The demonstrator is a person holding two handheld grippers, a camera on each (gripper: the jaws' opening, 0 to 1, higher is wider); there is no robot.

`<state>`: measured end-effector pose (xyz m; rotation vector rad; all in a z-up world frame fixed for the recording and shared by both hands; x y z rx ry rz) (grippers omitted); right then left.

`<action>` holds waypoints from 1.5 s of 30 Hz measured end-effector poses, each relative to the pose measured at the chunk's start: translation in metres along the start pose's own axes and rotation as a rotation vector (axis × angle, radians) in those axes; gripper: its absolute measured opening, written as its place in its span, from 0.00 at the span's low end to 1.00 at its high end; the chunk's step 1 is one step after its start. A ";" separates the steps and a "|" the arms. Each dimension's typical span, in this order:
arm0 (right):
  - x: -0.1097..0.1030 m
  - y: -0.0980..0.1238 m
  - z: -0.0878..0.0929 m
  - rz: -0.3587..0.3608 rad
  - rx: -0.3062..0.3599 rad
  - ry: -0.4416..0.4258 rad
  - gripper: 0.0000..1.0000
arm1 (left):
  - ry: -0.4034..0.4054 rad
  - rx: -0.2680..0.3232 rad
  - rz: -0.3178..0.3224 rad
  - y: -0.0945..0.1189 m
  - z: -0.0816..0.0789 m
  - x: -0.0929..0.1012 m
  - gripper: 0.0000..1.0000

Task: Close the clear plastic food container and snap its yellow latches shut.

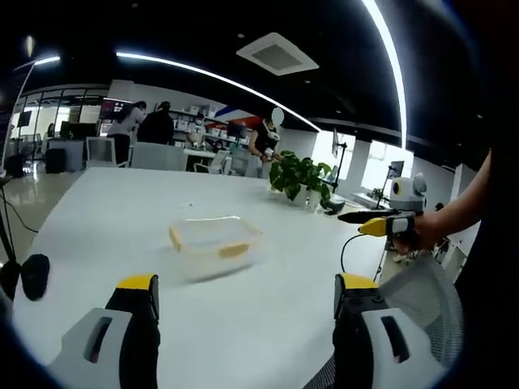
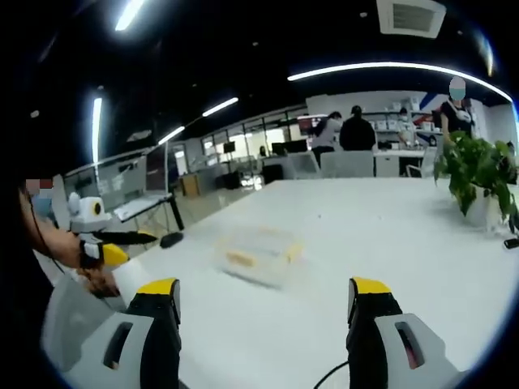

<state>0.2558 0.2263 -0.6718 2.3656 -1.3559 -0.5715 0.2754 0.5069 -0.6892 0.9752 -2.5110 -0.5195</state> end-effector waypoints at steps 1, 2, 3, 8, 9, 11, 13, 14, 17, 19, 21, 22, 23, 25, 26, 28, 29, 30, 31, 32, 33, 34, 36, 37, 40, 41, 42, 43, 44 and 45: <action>0.000 0.001 0.001 0.003 0.005 0.003 0.84 | 0.003 0.002 -0.002 0.000 0.001 0.001 0.90; -0.001 0.002 0.002 0.006 0.006 0.006 0.84 | 0.004 0.003 -0.010 0.001 0.004 0.002 0.89; -0.002 0.003 0.002 0.009 0.003 0.016 0.84 | 0.005 0.001 -0.015 0.000 0.006 0.003 0.89; -0.008 0.003 0.006 -0.002 0.001 0.042 0.85 | 0.007 -0.009 -0.031 0.001 0.015 0.008 0.90; -0.009 0.003 0.004 -0.003 0.008 0.049 0.85 | 0.002 -0.004 -0.040 0.002 0.015 0.010 0.90; -0.010 0.004 0.001 -0.011 0.023 0.045 0.86 | 0.004 0.009 -0.050 0.002 0.014 0.013 0.90; -0.009 0.004 0.002 -0.011 0.027 0.043 0.86 | -0.007 0.016 -0.066 0.001 0.015 0.016 0.90; -0.009 0.004 0.003 -0.009 0.025 0.042 0.86 | -0.009 0.017 -0.070 0.000 0.015 0.017 0.90; -0.007 0.006 0.004 -0.006 0.023 0.039 0.84 | -0.014 0.006 -0.069 -0.004 0.019 0.023 0.87; -0.005 0.006 0.003 -0.008 0.025 0.028 0.84 | -0.057 -0.005 -0.082 -0.004 0.018 0.024 0.85; -0.005 0.006 0.002 -0.006 0.033 0.016 0.84 | -0.067 -0.003 -0.094 -0.003 0.018 0.021 0.85; -0.004 0.006 0.002 -0.006 0.033 0.012 0.84 | -0.062 -0.003 -0.100 -0.003 0.018 0.019 0.84; -0.003 0.006 0.003 -0.002 0.036 0.007 0.84 | -0.056 -0.005 -0.101 -0.003 0.020 0.018 0.84; -0.003 0.006 0.005 0.002 0.032 0.004 0.84 | -0.048 -0.018 -0.106 -0.003 0.024 0.017 0.83; -0.003 0.006 0.007 0.001 0.028 0.002 0.84 | -0.043 -0.026 -0.104 -0.003 0.026 0.016 0.83; -0.005 0.004 0.011 -0.002 0.012 0.005 0.84 | -0.057 -0.042 -0.116 -0.005 0.030 0.015 0.83; -0.007 0.003 0.012 -0.007 0.004 0.015 0.84 | -0.056 -0.047 -0.116 -0.004 0.029 0.016 0.82; -0.008 0.002 0.013 -0.010 -0.001 0.024 0.84 | -0.055 -0.045 -0.114 -0.004 0.029 0.016 0.82; -0.009 0.001 0.013 -0.012 -0.004 0.027 0.84 | -0.055 -0.043 -0.113 -0.004 0.029 0.016 0.81; -0.011 0.000 0.014 -0.015 -0.009 0.030 0.84 | -0.060 -0.045 -0.113 -0.004 0.029 0.016 0.81; -0.012 -0.001 0.015 -0.017 -0.014 0.033 0.84 | -0.061 -0.050 -0.112 -0.005 0.030 0.016 0.81; -0.014 -0.002 0.017 -0.024 -0.023 0.041 0.83 | -0.057 -0.054 -0.109 -0.005 0.031 0.016 0.81; -0.018 -0.003 0.019 -0.035 -0.035 0.058 0.82 | -0.053 -0.058 -0.106 -0.005 0.032 0.017 0.80; -0.019 -0.004 0.020 -0.039 -0.038 0.063 0.81 | -0.055 -0.060 -0.107 -0.005 0.033 0.017 0.80; -0.020 -0.004 0.020 -0.046 -0.042 0.064 0.81 | -0.058 -0.063 -0.104 -0.005 0.033 0.017 0.79; -0.020 -0.004 0.020 -0.046 -0.042 0.064 0.81 | -0.058 -0.064 -0.102 -0.006 0.034 0.018 0.79; -0.020 -0.004 0.020 -0.046 -0.043 0.061 0.82 | -0.058 -0.066 -0.102 -0.006 0.034 0.017 0.79; -0.020 -0.004 0.021 -0.047 -0.044 0.059 0.82 | -0.059 -0.070 -0.102 -0.006 0.034 0.017 0.79; -0.020 -0.004 0.021 -0.048 -0.045 0.057 0.82 | -0.059 -0.072 -0.100 -0.006 0.035 0.018 0.80; -0.019 -0.005 0.021 -0.048 -0.048 0.054 0.82 | -0.058 -0.073 -0.098 -0.006 0.034 0.018 0.80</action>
Point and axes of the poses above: the point that each gripper's makers call its tool centre point, and the gripper's own axes: y roughly backward along the fingers, x roughly to its right, z roughly out of its underside, the point moved 4 cm from there along y, roughly backward along the fingers, and after that the axes turned 14 degrees about -x, right-handed, at the moved point
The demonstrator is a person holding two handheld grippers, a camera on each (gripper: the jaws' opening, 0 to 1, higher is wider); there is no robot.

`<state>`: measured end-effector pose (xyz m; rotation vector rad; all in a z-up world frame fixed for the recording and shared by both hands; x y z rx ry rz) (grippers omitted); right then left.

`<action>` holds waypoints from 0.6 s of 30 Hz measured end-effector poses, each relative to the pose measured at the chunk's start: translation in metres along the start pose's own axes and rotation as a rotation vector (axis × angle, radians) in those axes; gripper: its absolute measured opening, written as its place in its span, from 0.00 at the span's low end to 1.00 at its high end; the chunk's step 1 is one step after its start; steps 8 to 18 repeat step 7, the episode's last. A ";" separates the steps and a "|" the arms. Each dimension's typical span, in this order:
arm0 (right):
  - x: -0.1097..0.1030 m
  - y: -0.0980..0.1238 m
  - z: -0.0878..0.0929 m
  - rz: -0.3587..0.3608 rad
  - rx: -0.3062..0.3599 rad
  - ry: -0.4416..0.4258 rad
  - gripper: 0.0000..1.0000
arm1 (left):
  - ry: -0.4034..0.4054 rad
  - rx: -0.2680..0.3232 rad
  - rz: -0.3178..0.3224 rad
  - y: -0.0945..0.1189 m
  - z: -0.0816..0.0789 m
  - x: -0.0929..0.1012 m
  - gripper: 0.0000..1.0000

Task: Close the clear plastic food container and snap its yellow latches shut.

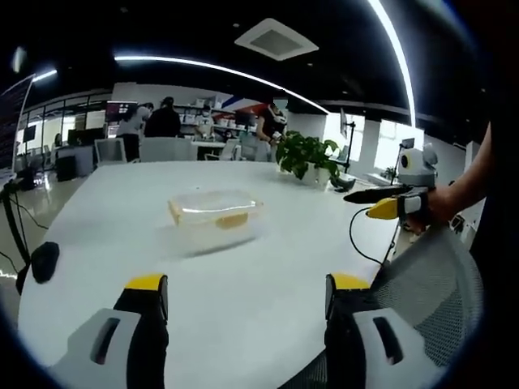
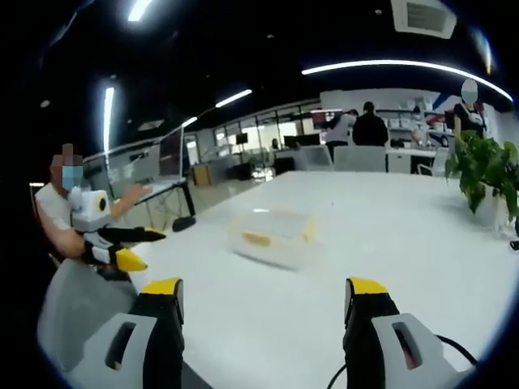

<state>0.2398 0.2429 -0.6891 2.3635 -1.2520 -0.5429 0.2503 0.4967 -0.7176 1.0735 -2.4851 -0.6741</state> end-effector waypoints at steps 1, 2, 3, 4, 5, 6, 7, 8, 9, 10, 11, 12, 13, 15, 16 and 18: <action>0.000 0.000 0.000 0.000 0.000 -0.001 0.82 | 0.000 -0.001 0.001 0.000 0.000 0.000 0.80; 0.001 -0.001 0.000 0.000 0.000 -0.004 0.82 | -0.002 -0.002 0.001 0.000 0.000 0.000 0.80; 0.002 -0.001 0.000 0.001 -0.001 -0.006 0.82 | -0.002 -0.003 0.003 0.000 0.000 0.000 0.80; 0.003 -0.001 0.000 0.003 0.000 -0.010 0.82 | -0.003 -0.005 0.002 0.000 0.001 0.000 0.80; 0.002 -0.001 0.001 0.002 0.001 -0.015 0.82 | -0.004 -0.008 0.002 -0.001 0.001 0.000 0.80; 0.002 -0.002 0.001 0.002 -0.001 -0.017 0.82 | -0.004 -0.012 0.003 -0.001 0.002 0.000 0.80; 0.002 -0.002 0.002 0.002 -0.004 -0.018 0.82 | -0.004 -0.013 0.003 -0.001 0.002 0.000 0.80; 0.002 -0.002 0.002 0.002 -0.004 -0.018 0.82 | -0.004 -0.013 0.003 -0.001 0.002 0.000 0.80; 0.002 -0.002 0.002 0.002 -0.004 -0.018 0.82 | -0.004 -0.013 0.003 -0.001 0.002 0.000 0.80; 0.002 -0.002 0.002 0.002 -0.004 -0.018 0.82 | -0.004 -0.013 0.003 -0.001 0.002 0.000 0.80; 0.002 -0.002 0.002 0.002 -0.004 -0.018 0.82 | -0.004 -0.013 0.003 -0.001 0.002 0.000 0.80; 0.002 -0.002 0.002 0.002 -0.004 -0.018 0.82 | -0.004 -0.013 0.003 -0.001 0.002 0.000 0.80; 0.002 -0.002 0.002 0.002 -0.004 -0.018 0.82 | -0.004 -0.013 0.003 -0.001 0.002 0.000 0.80; 0.002 -0.002 0.002 0.002 -0.004 -0.018 0.82 | -0.004 -0.013 0.003 -0.001 0.002 0.000 0.80; 0.002 -0.002 0.002 0.002 -0.004 -0.018 0.82 | -0.004 -0.013 0.003 -0.001 0.002 0.000 0.80; 0.002 -0.002 0.002 0.002 -0.004 -0.018 0.82 | -0.004 -0.013 0.003 -0.001 0.002 0.000 0.80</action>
Point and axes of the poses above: the point that each gripper's makers call its tool centre point, and the gripper's own axes: y roughly backward along the fingers, x roughly to its right, z roughly out of its underside, the point moved 4 cm from there along y, roughly backward along the fingers, and after that the axes turned 14 degrees about -x, right-handed, at the moved point
